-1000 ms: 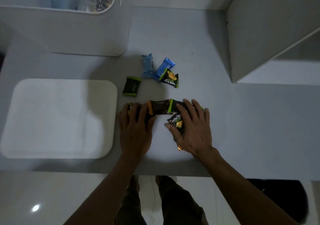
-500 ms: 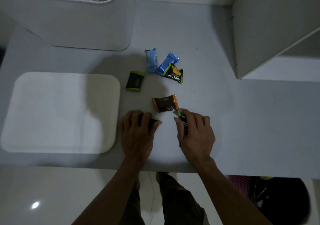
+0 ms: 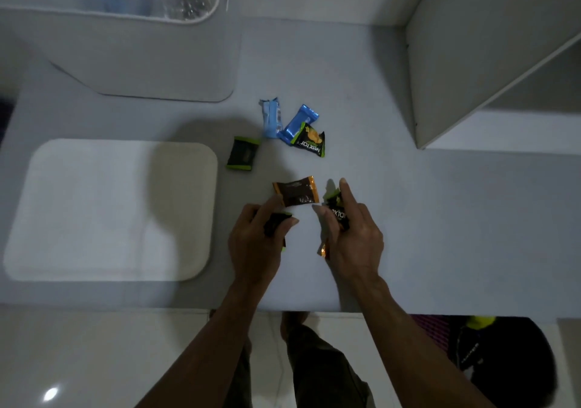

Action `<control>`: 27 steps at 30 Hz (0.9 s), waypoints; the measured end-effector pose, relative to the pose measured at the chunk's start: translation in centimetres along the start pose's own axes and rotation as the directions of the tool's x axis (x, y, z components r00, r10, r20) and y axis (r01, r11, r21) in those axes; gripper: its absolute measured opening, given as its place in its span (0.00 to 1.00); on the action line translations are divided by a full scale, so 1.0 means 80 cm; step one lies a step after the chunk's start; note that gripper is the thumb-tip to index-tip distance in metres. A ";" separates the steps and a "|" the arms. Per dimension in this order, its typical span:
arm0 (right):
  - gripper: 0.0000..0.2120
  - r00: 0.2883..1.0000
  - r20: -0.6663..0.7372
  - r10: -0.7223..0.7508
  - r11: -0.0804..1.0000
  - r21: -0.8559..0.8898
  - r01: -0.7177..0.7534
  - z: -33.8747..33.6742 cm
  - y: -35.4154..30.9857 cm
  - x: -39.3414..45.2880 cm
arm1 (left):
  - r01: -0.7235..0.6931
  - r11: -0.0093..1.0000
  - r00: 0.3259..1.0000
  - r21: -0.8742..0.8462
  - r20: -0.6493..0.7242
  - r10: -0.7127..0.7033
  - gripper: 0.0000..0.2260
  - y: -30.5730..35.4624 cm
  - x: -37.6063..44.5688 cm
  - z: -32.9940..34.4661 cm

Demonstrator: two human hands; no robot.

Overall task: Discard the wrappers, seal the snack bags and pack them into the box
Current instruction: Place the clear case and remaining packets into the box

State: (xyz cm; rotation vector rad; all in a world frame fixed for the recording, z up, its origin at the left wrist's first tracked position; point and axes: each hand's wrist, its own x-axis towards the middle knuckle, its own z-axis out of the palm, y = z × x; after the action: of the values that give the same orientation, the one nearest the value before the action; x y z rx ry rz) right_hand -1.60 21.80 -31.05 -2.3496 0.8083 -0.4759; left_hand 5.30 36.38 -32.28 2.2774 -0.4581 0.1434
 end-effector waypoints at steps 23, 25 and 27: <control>0.28 0.990 -0.100 -0.103 0.944 0.304 0.129 -0.048 -0.364 0.221 | 0.013 0.922 0.882 -0.387 -0.429 -0.193 0.21 0.083 0.310 -0.263; 0.27 0.990 -0.079 -0.118 0.961 0.243 0.134 -0.031 -0.389 0.240 | 0.058 0.922 0.889 -0.384 -0.399 -0.222 0.20 0.068 0.347 -0.277; 0.27 0.991 -0.062 -0.118 0.974 0.187 0.128 -0.011 -0.407 0.259 | 0.076 0.923 0.905 -0.377 -0.363 -0.223 0.17 0.050 0.379 -0.281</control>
State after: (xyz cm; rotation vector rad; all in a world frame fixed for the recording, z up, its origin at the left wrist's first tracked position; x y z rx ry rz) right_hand 27.55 28.62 -6.65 -2.2245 0.6127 -0.6390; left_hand 32.92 41.86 -6.77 1.8516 -0.0764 0.4060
